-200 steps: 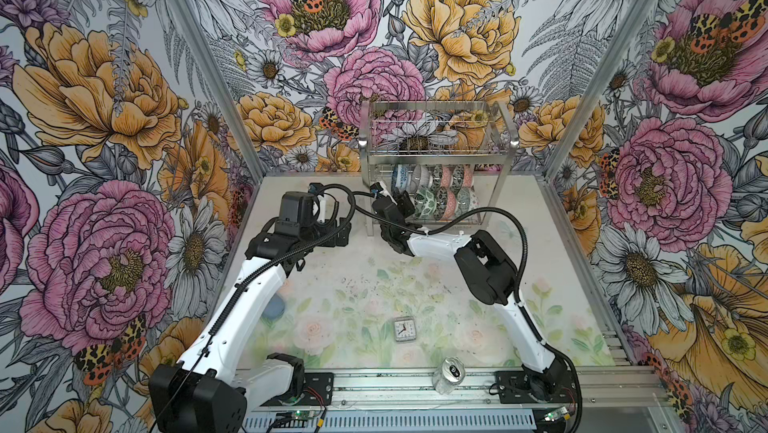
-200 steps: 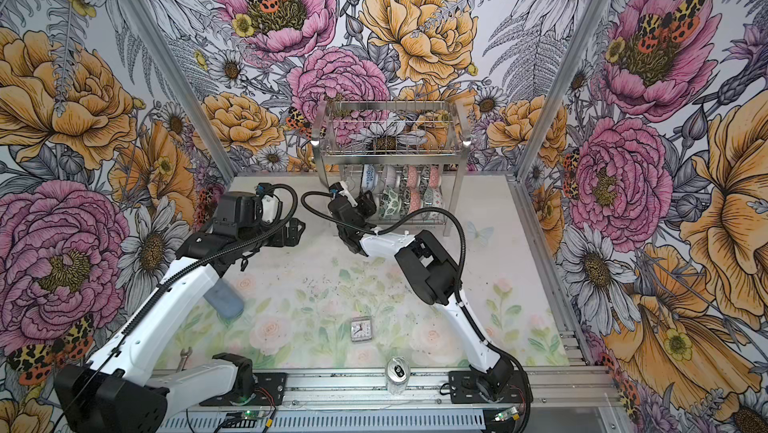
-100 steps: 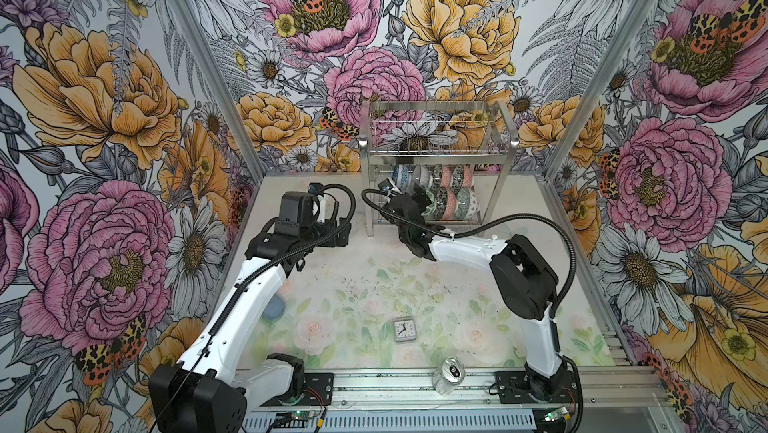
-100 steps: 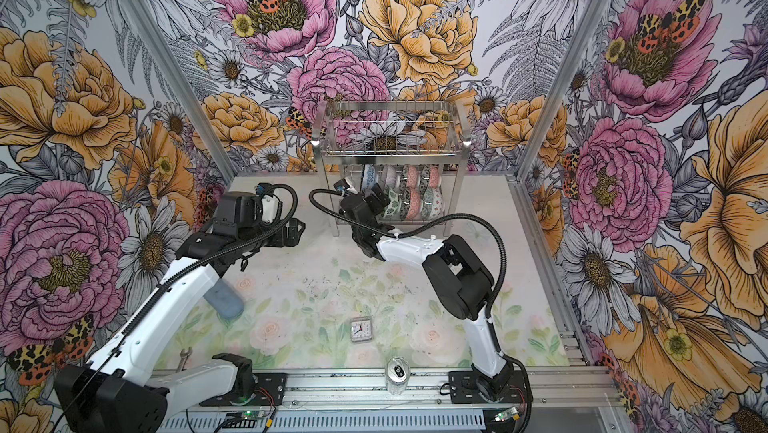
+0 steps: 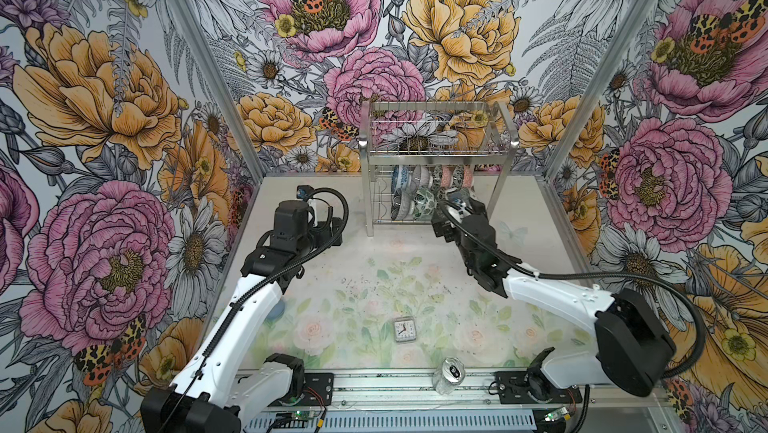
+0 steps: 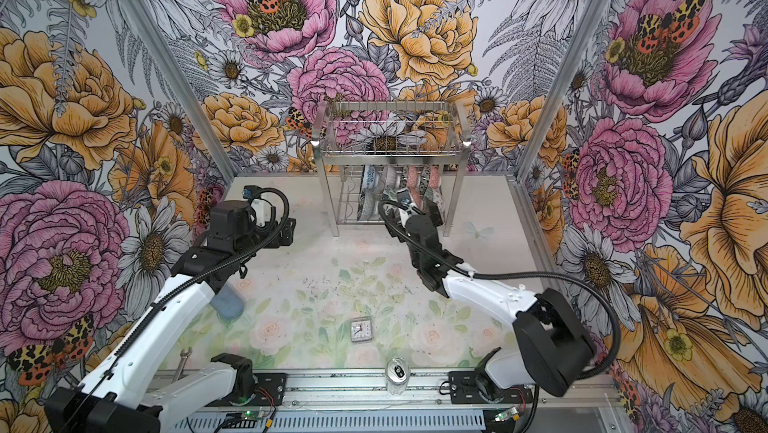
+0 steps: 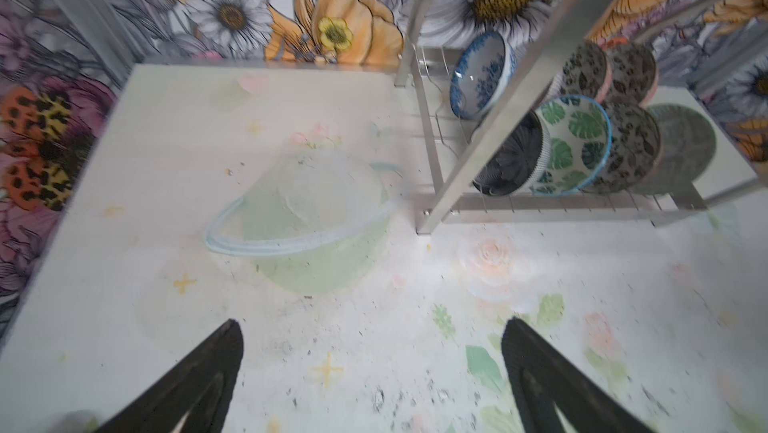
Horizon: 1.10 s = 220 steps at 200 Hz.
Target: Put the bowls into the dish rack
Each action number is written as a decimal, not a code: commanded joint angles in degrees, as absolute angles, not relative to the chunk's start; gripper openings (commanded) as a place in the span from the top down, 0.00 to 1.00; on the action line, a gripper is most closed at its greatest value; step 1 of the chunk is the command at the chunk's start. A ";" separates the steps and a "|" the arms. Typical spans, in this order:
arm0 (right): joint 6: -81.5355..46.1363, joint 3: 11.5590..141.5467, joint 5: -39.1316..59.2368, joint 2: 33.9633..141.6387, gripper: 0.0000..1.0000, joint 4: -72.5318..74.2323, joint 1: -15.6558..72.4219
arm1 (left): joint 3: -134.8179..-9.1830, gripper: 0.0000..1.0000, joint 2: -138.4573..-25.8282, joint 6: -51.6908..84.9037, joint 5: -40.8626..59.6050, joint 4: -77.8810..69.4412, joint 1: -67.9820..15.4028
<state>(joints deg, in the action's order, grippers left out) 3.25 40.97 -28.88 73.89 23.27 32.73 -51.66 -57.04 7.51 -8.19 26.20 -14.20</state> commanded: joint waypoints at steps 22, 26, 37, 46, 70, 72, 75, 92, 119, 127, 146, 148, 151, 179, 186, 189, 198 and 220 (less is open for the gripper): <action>-8.74 22.21 -43.10 61.68 0.00 30.40 19.66 | -21.36 0.01 -51.47 3.66 -28.20 -25.41 -14.02; -9.22 21.09 -44.10 61.53 0.00 31.14 18.61 | -19.45 0.01 -52.56 4.24 -30.01 -29.94 -13.49; -10.22 18.01 -44.93 62.08 0.00 33.46 15.90 | -15.98 0.01 -57.24 4.44 -32.89 -37.61 -11.82; -10.13 16.48 -44.37 64.21 0.00 36.78 14.19 | -16.23 0.01 -62.25 3.08 -33.08 -39.18 -10.71; -7.64 17.60 -46.30 72.54 0.00 40.76 12.39 | -20.52 0.01 -72.68 -1.31 -30.94 -37.89 -11.22; -7.51 17.91 -46.84 73.00 0.00 40.95 12.33 | -20.67 0.01 -73.50 -1.51 -30.85 -38.28 -11.31; -7.49 18.46 -46.78 73.56 0.00 40.74 12.33 | -20.93 0.01 -74.68 -1.79 -30.65 -39.03 -11.35; -6.33 18.99 -41.40 75.74 0.00 43.60 10.59 | -22.04 0.01 -78.68 -4.49 -28.39 -42.70 -11.64; -6.61 20.68 -33.16 80.80 0.00 47.18 5.57 | -22.84 0.01 -84.51 -6.57 -23.02 -48.86 -8.94; -7.51 20.89 -31.27 83.20 0.00 49.28 3.90 | -22.72 0.01 -85.52 -5.52 -22.75 -50.35 -7.78; -6.71 24.72 -23.50 85.53 0.00 44.24 2.22 | -22.21 0.01 -86.60 -0.95 -14.42 -50.87 -2.48; -6.42 25.16 -22.55 85.94 0.00 43.43 2.20 | -22.03 0.01 -87.15 -0.50 -13.76 -51.24 -1.98; -6.36 26.19 -21.03 86.11 0.00 41.28 2.24 | -21.66 0.01 -88.24 0.03 -13.10 -52.71 -1.36; -6.00 24.39 -10.42 86.60 0.00 45.00 -0.45 | -21.40 0.01 -89.08 0.27 -10.56 -54.78 -0.44; -5.27 22.08 -8.51 88.92 0.00 52.95 -0.89 | -21.54 0.01 -88.85 0.26 -10.46 -53.84 -0.48; -5.24 21.67 -9.24 89.11 0.00 52.82 -0.73 | -21.60 0.01 -88.64 0.27 -10.49 -53.37 -0.50; -6.12 22.36 -10.45 87.72 0.00 49.83 -0.66 | -21.58 0.01 -88.80 0.35 -10.32 -54.02 -0.37; -5.45 21.56 -10.46 88.49 0.00 52.22 -0.46 | -21.37 0.01 -89.00 0.27 -10.35 -54.52 -0.35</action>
<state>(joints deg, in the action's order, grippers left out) -6.13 22.46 -14.11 87.77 46.61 -0.38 -21.87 -88.82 -0.78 -13.26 -51.03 -0.45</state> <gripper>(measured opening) 0.997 0.986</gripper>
